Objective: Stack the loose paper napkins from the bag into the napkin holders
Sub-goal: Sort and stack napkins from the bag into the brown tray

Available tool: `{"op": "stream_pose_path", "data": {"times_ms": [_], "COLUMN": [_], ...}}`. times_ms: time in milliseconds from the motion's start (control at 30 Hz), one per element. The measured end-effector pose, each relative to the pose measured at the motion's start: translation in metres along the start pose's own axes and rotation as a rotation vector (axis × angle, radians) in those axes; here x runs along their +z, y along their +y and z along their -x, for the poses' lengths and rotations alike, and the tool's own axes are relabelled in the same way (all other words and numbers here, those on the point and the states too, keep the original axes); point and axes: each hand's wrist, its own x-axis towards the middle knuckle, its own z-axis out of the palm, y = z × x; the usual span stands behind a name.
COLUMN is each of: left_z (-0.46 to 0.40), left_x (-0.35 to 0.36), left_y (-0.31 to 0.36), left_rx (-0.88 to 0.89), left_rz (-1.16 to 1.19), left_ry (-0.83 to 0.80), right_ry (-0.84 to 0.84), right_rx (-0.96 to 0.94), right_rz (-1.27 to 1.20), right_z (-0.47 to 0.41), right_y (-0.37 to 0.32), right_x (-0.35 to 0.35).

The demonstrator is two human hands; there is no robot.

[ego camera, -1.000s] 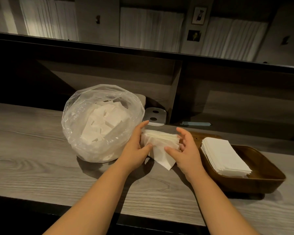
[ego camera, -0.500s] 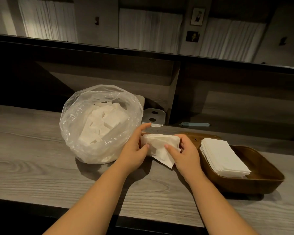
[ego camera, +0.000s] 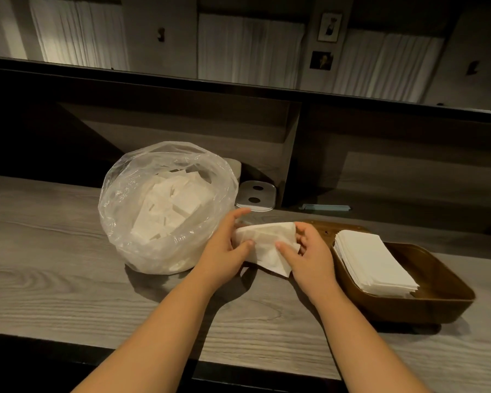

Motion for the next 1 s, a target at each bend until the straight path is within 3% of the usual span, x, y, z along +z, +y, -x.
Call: {"op": "stream_pose_path", "data": {"times_ms": [267, 467, 767, 1000], "left_z": [0.001, 0.001, -0.012, -0.016], "left_x": [-0.001, -0.001, -0.005, -0.003], "left_y": [0.004, 0.007, -0.004, -0.006], "left_rx": [-0.016, -0.11, -0.363, -0.39], "left_rz": [-0.023, -0.08, 0.033, 0.081], "left_ry": [-0.037, -0.199, -0.053, -0.026], "right_ry": [-0.138, 0.021, 0.009, -0.012], "right_rx": [0.08, 0.139, 0.154, 0.138], "right_rz": [0.197, 0.16, 0.251, 0.488], "right_z": [-0.001, -0.004, -0.002, -0.006], "right_y": [0.001, 0.007, 0.005, 0.011], "right_x": [0.002, 0.001, 0.002, 0.003]}}
